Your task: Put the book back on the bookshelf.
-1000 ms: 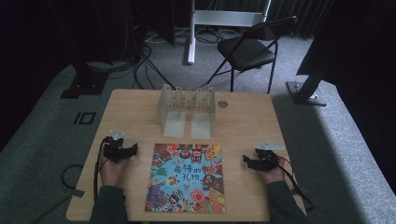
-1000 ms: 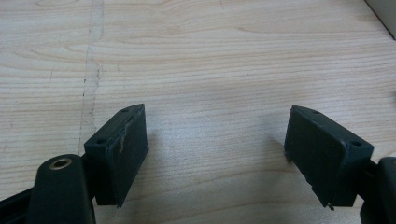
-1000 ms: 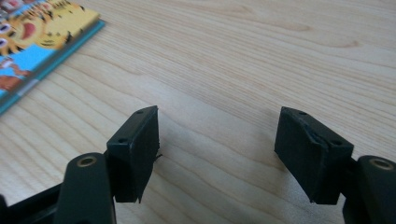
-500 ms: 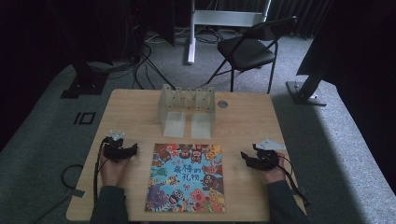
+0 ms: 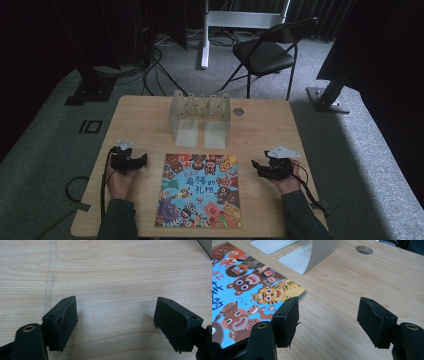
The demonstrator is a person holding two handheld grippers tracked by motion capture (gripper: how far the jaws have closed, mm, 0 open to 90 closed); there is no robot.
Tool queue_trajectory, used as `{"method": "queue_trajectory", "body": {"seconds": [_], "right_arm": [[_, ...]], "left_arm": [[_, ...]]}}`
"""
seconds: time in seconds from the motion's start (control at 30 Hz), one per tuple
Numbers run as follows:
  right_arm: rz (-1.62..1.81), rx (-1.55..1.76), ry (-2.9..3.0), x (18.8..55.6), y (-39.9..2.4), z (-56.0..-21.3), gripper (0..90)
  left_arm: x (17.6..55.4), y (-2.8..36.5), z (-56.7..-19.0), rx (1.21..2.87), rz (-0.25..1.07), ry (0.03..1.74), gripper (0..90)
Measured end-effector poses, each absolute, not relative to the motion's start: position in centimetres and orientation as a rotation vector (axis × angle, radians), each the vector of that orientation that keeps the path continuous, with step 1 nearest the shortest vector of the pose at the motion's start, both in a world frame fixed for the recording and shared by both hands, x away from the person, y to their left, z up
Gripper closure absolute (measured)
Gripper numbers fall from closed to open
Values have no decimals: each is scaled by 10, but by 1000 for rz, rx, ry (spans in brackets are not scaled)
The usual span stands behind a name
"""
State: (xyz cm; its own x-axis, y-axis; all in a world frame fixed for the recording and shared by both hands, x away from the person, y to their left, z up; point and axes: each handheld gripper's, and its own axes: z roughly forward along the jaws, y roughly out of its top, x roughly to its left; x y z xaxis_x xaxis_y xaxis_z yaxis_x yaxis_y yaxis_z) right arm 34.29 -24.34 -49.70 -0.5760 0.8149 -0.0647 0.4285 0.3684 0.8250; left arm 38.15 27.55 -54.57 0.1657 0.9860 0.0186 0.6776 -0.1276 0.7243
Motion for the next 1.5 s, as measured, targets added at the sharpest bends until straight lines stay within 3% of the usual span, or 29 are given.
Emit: {"method": "queue_trajectory", "body": {"seconds": [0.43, 0.83, 1.17, 1.3, 1.5], "right_arm": [[1107, 982, 2239, 352, -214, -495, 334], [1118, 908, 2335, 366, -186, -496, 251], [1101, 940, 2410, 388, -170, -521, 238], [1123, 975, 2424, 394, -168, -529, 239], [1133, 982, 2453, 398, -166, -537, 239]], "left_arm": [[381, 275, -546, 1873, 696, 1573, 192], [381, 275, -546, 1870, 699, 1576, 195], [380, 273, -543, 1900, 676, 1578, 195], [376, 268, -541, 1928, 663, 1541, 285], [362, 251, -527, 1941, 661, 1398, 284]]}}
